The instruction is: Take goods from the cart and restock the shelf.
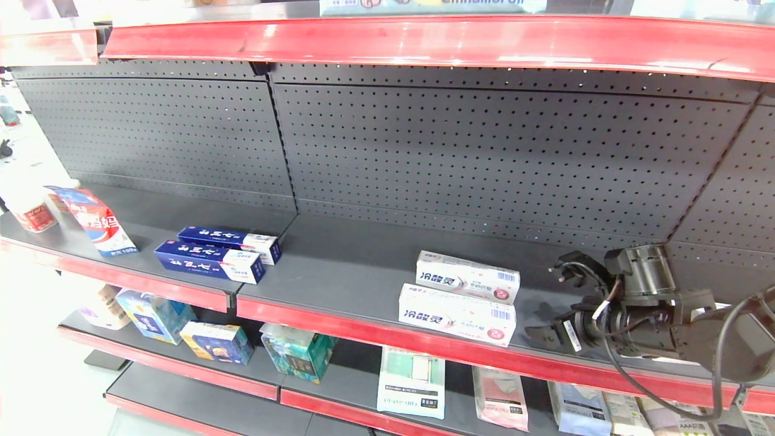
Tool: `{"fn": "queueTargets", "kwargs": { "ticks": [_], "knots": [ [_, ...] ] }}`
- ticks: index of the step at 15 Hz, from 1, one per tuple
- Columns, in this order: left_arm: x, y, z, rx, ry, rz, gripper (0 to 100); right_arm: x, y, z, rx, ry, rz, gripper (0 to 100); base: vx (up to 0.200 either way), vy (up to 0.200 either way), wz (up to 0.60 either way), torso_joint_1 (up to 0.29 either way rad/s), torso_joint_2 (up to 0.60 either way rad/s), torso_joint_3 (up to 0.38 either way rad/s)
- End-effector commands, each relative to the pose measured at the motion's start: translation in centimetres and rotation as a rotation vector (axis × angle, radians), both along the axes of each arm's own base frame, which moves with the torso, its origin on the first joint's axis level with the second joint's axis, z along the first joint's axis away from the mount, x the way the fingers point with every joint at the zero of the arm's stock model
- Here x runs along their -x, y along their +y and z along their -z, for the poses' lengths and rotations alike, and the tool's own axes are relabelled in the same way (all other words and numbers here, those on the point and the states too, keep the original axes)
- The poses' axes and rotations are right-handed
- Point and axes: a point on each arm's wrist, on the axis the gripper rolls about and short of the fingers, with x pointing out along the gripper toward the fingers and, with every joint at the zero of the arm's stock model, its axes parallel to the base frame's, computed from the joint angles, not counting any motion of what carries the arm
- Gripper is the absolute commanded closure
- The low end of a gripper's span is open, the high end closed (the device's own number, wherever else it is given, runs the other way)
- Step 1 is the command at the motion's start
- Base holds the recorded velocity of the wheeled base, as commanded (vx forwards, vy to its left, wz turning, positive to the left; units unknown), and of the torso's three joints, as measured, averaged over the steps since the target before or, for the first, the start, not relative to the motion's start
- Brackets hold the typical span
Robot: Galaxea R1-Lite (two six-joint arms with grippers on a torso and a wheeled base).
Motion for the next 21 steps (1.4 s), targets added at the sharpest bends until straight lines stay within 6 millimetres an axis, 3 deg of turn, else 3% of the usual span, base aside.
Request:
{"fn": "queueTargets", "kwargs": {
  "ticks": [1,6,10,14,16,21],
  "knots": [
    [0.0,0.0,0.0,0.0,0.001,-0.001,0,1.3,-0.9,-1.8,-0.018,-0.054,0.029,0,0.0,0.0,0.0,0.0,0.0,0.0],
    [0.0,0.0,0.0,0.0,0.001,-0.001,0,7.8,-4.6,-6.1,-0.044,-0.217,0.161,0,0.0,0.0,0.0,0.0,0.0,0.0],
    [0.0,0.0,0.0,0.0,0.001,-0.001,0,14.0,-4.9,-6.6,-0.099,-0.331,0.192,0,0.0,0.0,0.0,0.0,0.0,0.0],
    [0.0,0.0,0.0,0.0,0.001,-0.001,0,19.2,-5.3,-5.9,-0.105,-0.46,0.217,0,0.0,0.0,0.0,0.0,0.0,0.0],
    [0.0,0.0,0.0,0.0,0.001,-0.001,0,22.6,-5.3,-4.2,-0.144,-0.528,0.226,0,0.0,0.0,0.0,0.0,0.0,0.0],
    [0.0,0.0,0.0,0.0,0.001,-0.001,0,27.0,-5.4,-3.3,-0.096,-0.633,0.209,0,0.0,0.0,0.0,0.0,0.0,0.0]
  ]
}}
